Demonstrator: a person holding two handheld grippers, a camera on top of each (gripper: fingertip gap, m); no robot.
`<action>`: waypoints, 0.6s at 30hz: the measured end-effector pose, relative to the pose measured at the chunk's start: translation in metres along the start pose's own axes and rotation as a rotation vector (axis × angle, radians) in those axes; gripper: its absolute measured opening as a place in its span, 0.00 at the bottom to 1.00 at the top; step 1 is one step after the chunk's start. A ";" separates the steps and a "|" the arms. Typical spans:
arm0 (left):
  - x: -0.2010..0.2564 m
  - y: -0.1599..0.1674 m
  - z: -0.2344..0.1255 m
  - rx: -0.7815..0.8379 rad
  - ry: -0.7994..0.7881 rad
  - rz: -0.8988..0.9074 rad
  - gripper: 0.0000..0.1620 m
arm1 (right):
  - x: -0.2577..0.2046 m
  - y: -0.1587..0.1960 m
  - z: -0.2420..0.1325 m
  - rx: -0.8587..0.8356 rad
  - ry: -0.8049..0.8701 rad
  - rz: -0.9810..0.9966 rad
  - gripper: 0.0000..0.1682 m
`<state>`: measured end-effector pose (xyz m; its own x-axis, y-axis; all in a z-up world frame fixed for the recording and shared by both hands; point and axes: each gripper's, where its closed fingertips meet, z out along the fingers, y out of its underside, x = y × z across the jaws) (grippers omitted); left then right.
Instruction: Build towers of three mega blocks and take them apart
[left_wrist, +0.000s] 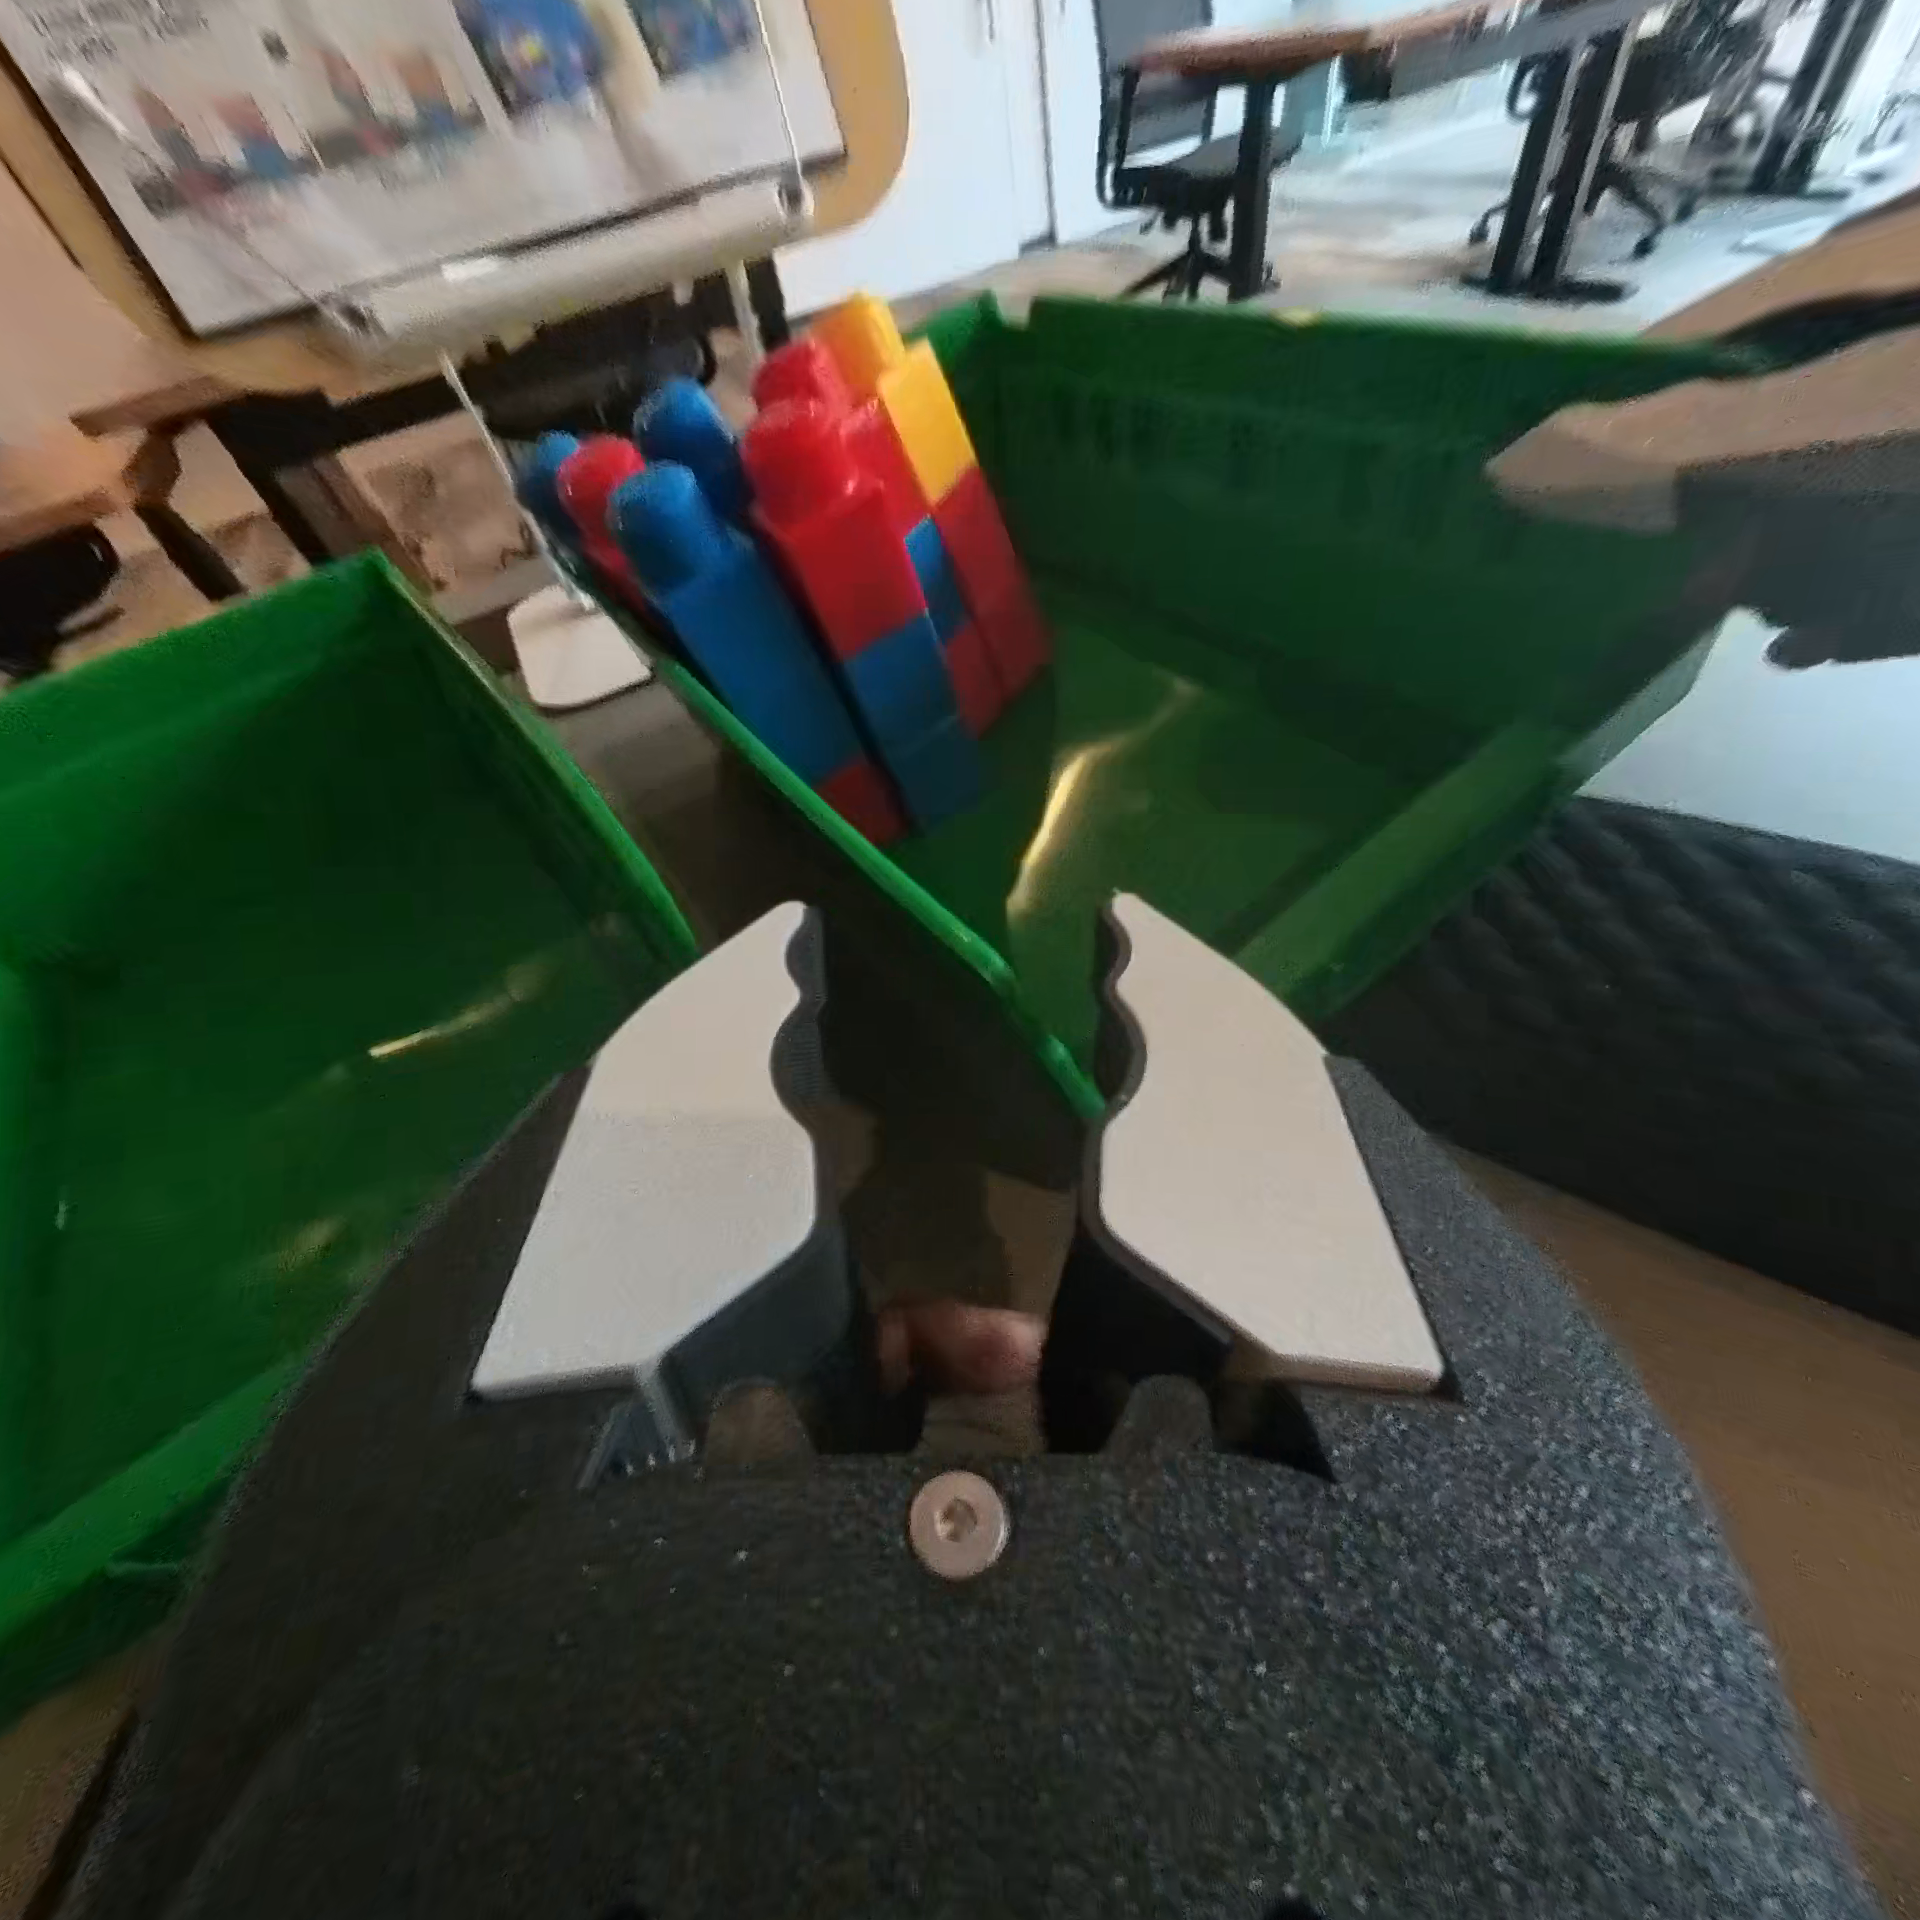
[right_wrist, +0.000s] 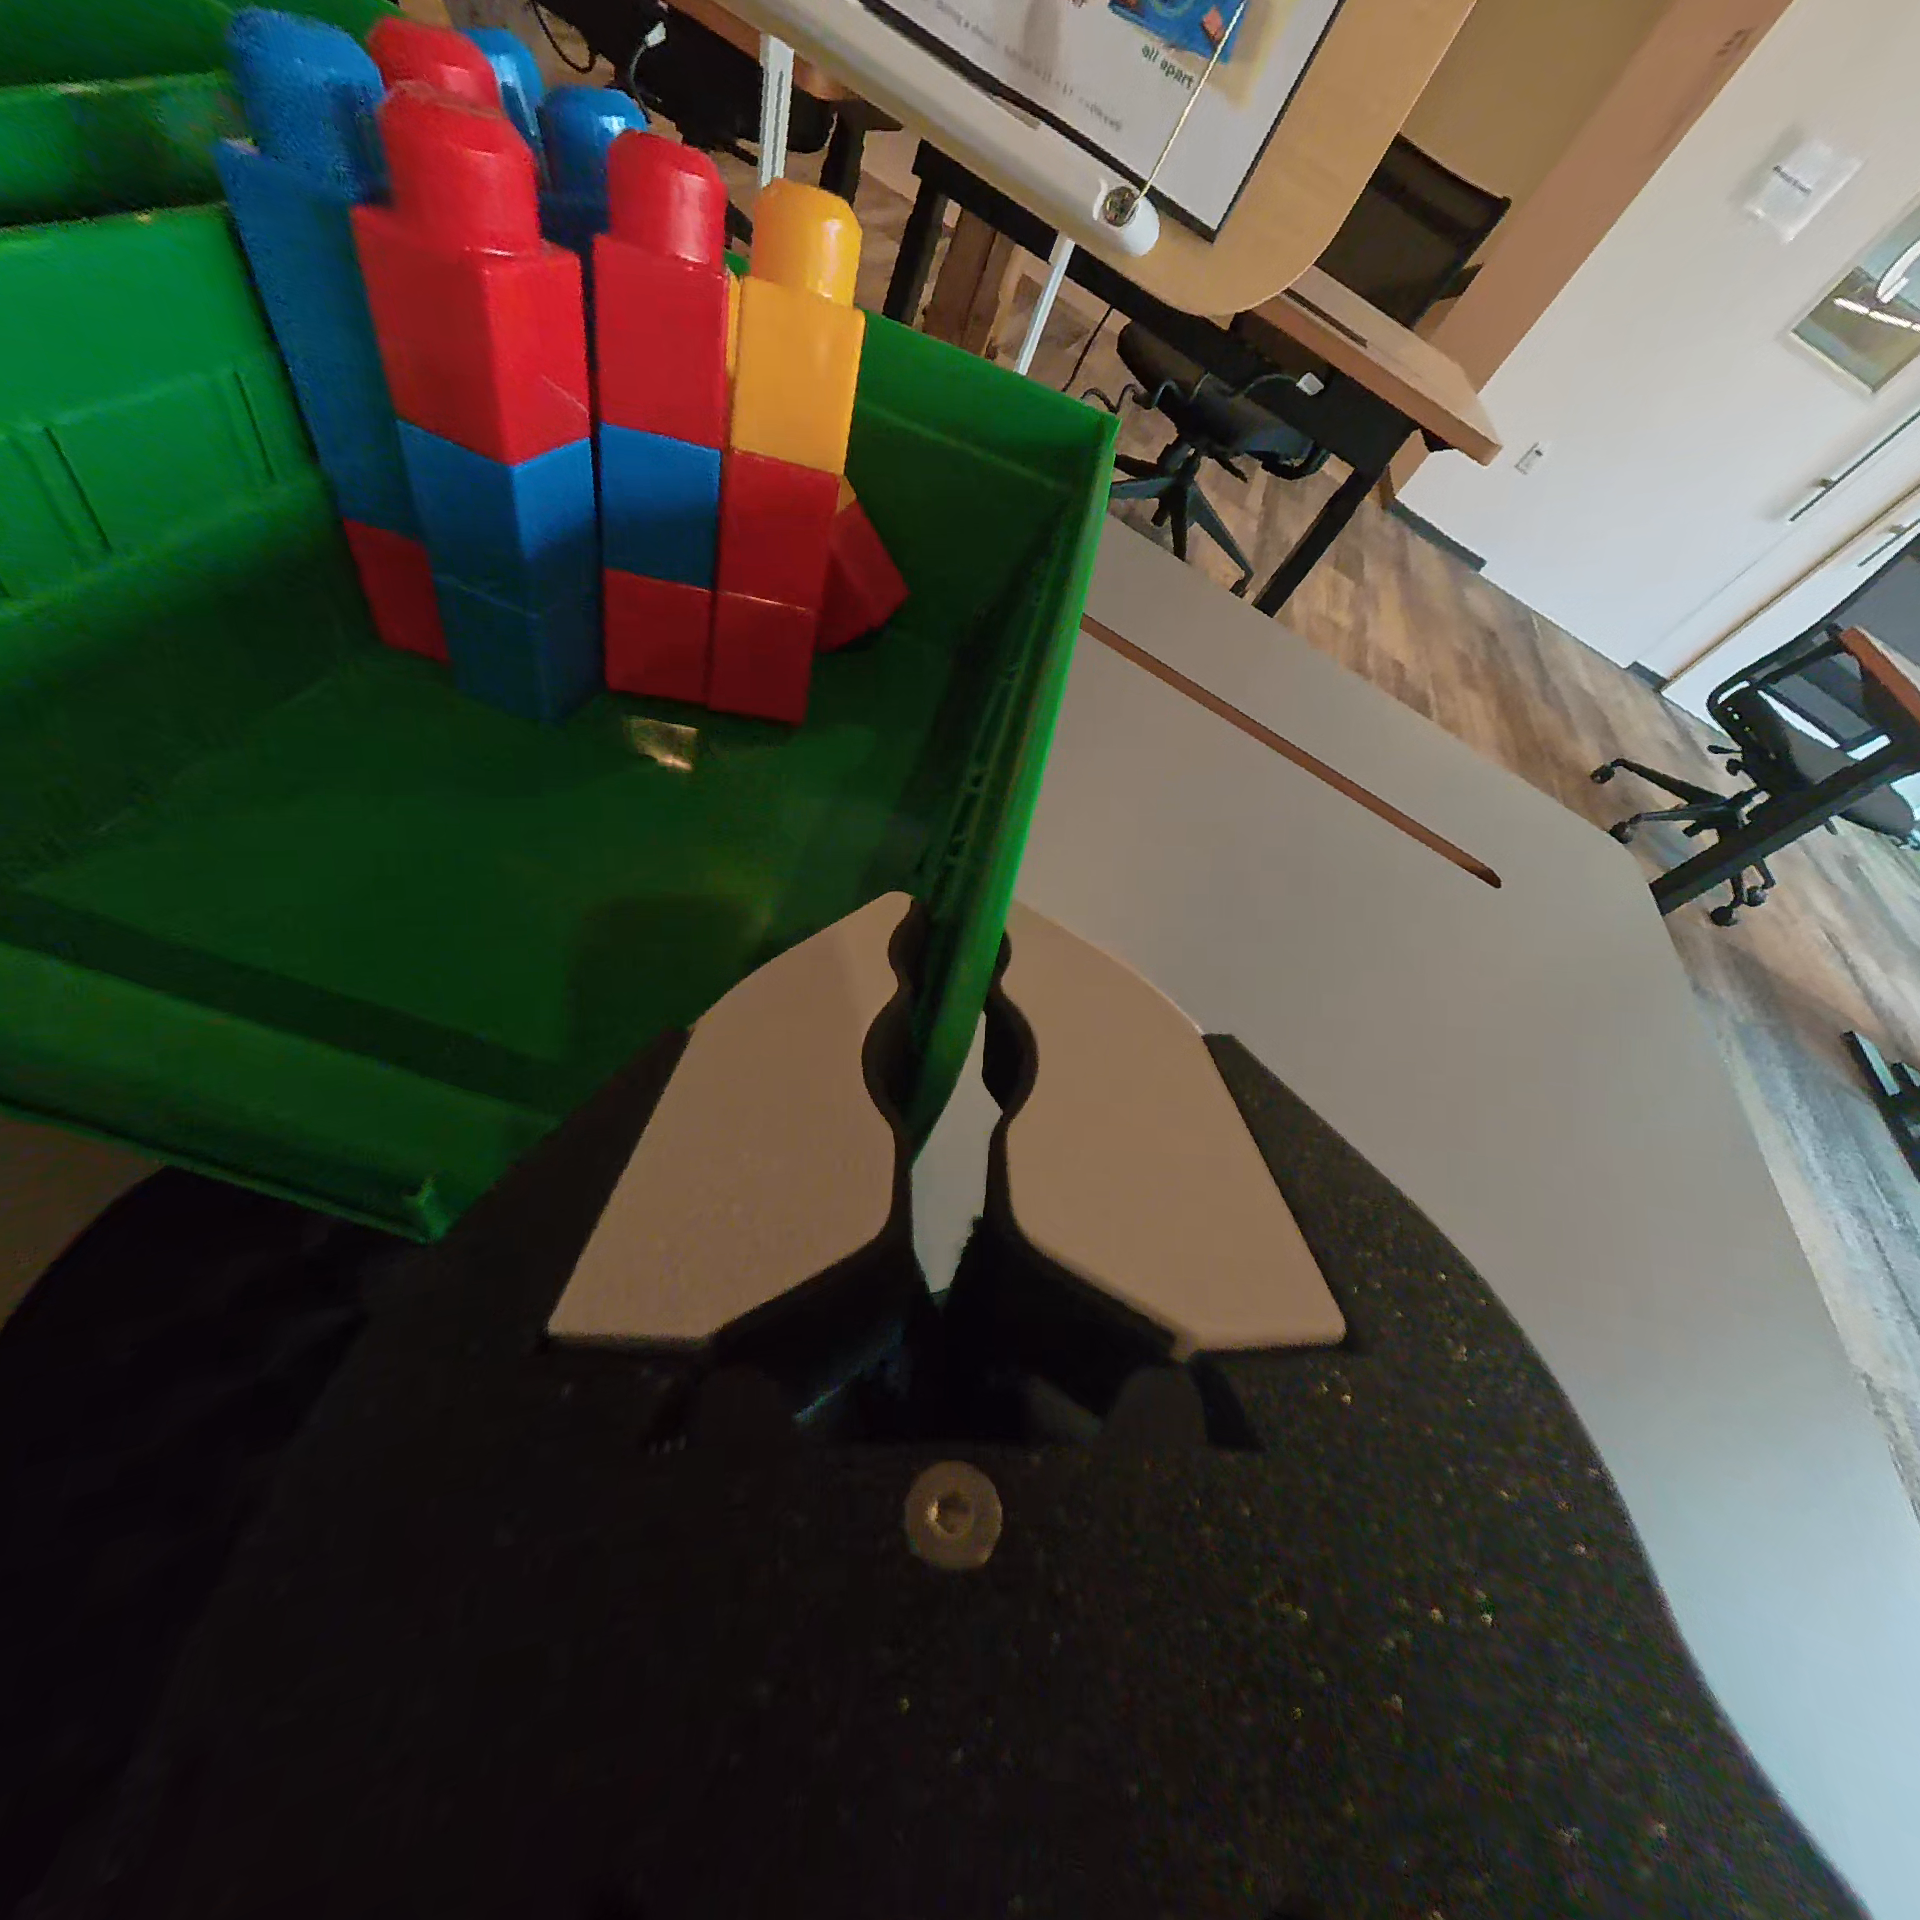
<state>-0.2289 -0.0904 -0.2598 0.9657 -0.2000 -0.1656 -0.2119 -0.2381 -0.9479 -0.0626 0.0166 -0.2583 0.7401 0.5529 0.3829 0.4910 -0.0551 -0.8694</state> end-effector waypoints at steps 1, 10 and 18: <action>0.001 0.006 0.004 -0.024 0.000 -0.005 0.30 | 0.000 0.000 0.000 0.001 0.000 0.000 0.05; 0.000 0.012 0.030 -0.046 -0.048 0.047 0.13 | 0.002 0.006 0.001 -0.032 0.012 -0.005 0.05; -0.001 -0.007 0.030 0.075 -0.117 0.199 0.09 | 0.005 0.006 -0.006 0.030 0.042 -0.006 0.04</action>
<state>-0.2237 -0.0601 -0.2616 0.9176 -0.1236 -0.3777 -0.3925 -0.1332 -0.9100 -0.0530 0.0137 -0.2593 0.7559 0.5180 0.4003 0.4819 -0.0263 -0.8758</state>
